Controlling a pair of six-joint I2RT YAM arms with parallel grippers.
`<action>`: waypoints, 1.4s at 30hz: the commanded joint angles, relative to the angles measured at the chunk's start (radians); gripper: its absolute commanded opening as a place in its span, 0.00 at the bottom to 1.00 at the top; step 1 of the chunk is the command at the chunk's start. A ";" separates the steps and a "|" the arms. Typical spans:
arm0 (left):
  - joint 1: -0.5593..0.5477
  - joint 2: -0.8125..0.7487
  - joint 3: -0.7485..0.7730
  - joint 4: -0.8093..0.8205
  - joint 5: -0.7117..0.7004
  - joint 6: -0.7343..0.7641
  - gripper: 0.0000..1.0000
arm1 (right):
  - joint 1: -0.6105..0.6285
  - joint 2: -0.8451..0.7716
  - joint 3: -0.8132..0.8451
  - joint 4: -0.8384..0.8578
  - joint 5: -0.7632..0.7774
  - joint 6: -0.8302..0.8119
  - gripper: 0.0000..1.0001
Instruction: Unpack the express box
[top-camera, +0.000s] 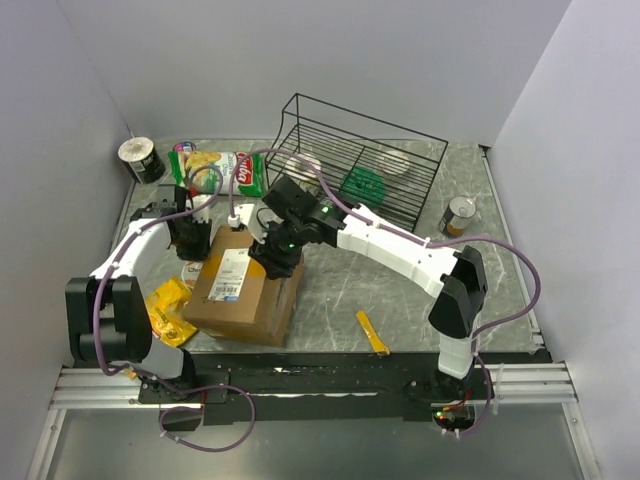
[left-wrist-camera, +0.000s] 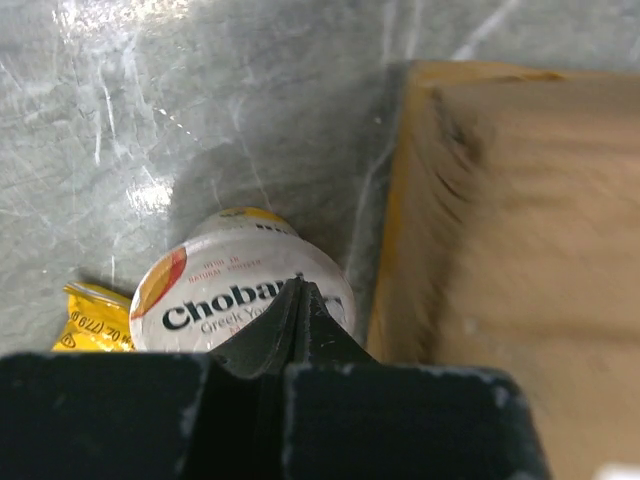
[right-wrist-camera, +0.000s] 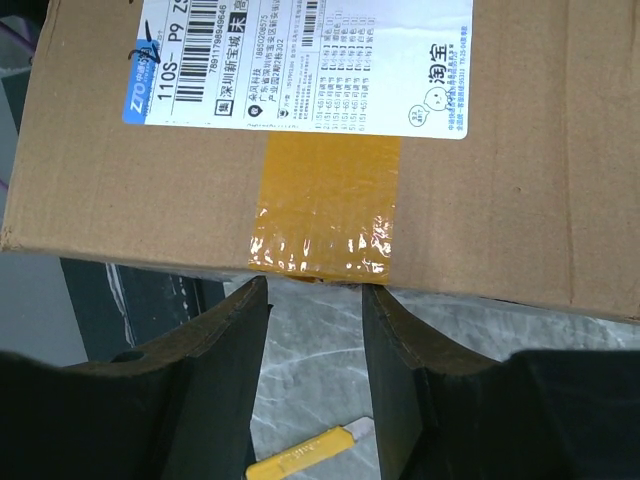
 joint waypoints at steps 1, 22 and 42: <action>-0.033 0.004 -0.017 0.086 0.081 -0.118 0.01 | 0.056 0.051 0.083 0.180 -0.022 0.008 0.51; 0.033 0.374 0.180 0.313 -0.141 -0.112 0.01 | 0.063 0.277 0.287 0.316 0.246 0.002 0.57; 0.280 -0.063 0.292 0.004 0.090 -0.075 0.67 | 0.025 -0.069 0.047 0.362 0.501 -0.050 0.77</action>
